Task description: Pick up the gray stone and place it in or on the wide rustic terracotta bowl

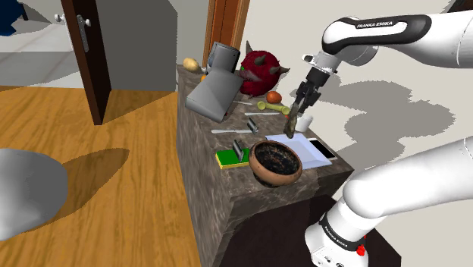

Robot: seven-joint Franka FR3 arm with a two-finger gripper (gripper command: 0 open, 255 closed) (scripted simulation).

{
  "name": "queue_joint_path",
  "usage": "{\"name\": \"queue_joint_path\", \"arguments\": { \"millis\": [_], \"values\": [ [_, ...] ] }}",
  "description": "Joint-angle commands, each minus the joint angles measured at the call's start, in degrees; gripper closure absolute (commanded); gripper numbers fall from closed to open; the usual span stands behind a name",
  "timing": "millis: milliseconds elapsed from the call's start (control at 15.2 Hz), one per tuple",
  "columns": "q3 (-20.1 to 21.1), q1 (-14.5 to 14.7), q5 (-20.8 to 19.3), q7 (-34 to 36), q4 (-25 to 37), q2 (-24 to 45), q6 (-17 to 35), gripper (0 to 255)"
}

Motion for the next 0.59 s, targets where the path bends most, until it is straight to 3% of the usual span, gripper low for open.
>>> {"name": "queue_joint_path", "arguments": {
  "millis": [0,528],
  "values": [
    [1.6,0.1,-0.1,2.1,-3.5,-4.5,-0.6,255],
    [8.6,1.3,2.3,10.2,-15.6,-21.9,-4.7,255]
  ]
}}
